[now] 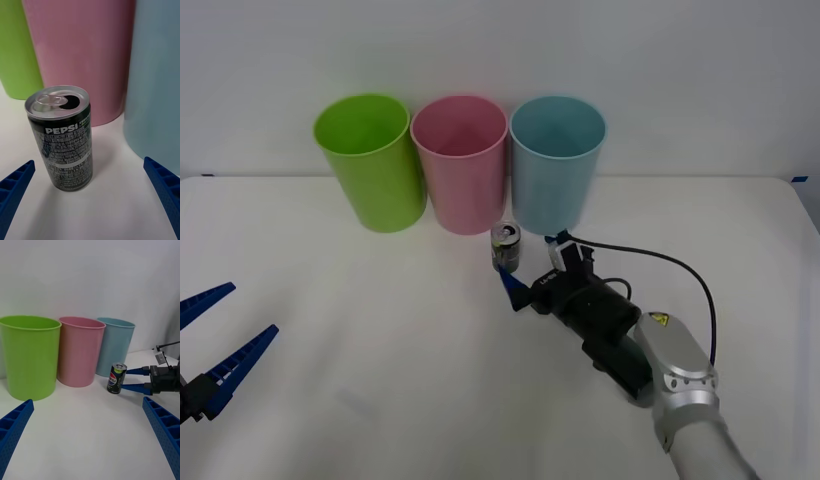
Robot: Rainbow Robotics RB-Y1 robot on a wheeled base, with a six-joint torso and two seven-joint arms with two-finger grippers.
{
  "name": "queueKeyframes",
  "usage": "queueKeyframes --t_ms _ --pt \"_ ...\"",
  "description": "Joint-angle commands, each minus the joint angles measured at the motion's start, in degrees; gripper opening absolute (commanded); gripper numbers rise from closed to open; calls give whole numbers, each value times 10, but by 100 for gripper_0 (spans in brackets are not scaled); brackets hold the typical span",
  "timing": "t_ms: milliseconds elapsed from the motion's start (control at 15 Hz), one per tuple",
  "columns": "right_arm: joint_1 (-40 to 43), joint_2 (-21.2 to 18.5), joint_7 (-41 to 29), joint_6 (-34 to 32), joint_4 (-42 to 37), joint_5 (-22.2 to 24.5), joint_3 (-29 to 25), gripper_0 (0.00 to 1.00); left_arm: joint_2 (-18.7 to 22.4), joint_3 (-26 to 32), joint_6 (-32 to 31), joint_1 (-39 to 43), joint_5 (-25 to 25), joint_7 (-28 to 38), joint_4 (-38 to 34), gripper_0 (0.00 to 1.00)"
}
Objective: Grasp the object on the table and drop it into the matching bin: aluminum can to the light blue bin, PET bottle to the pink bin.
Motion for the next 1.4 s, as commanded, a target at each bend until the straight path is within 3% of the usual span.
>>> queueKeyframes --t_ms 67,533,1200,1267,1333,1400 --pt "-13 0 4 17 9 -1 7 100 0 0 0 0 0 0 0 100" --pt "-18 0 8 47 10 -33 52 100 0 0 0 0 0 0 0 100" --pt "-25 0 15 66 9 -41 64 100 0 0 0 0 0 0 0 100" --pt "-25 0 16 66 9 -41 64 76 0 0 0 0 0 0 0 100" --pt "-25 0 16 67 10 -42 64 24 0 0 0 0 0 0 0 100" --pt "-24 0 16 69 9 -43 64 3 0 0 0 0 0 0 0 100"
